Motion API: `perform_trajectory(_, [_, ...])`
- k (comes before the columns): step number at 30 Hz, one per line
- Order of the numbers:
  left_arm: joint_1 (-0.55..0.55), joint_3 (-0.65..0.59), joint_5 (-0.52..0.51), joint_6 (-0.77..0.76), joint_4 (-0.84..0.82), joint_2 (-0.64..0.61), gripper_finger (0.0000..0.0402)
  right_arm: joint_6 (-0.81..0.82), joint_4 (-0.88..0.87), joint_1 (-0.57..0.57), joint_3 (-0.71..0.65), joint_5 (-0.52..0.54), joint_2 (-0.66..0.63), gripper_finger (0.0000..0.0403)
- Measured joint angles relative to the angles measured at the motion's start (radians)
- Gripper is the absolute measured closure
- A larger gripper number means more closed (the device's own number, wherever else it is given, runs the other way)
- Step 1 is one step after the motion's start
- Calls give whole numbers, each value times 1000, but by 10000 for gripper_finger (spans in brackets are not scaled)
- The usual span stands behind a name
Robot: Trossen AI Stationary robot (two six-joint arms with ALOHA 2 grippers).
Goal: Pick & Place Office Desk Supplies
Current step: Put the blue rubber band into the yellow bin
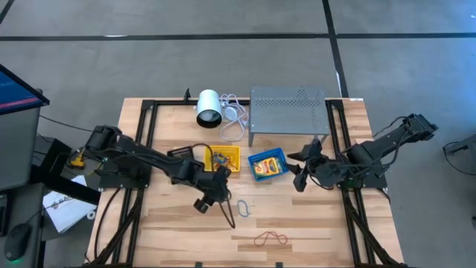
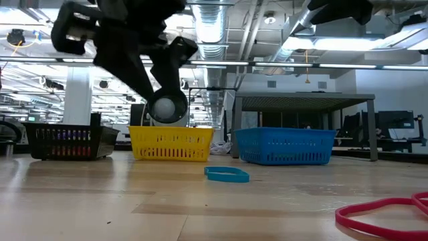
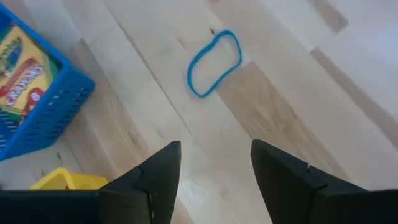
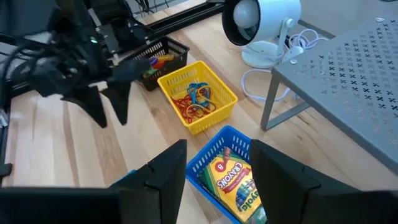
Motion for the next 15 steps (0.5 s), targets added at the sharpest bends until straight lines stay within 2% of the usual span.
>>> perform_trajectory(15, [-43,8,3,143,226,155,215,4,7,9,-3,2,6,233])
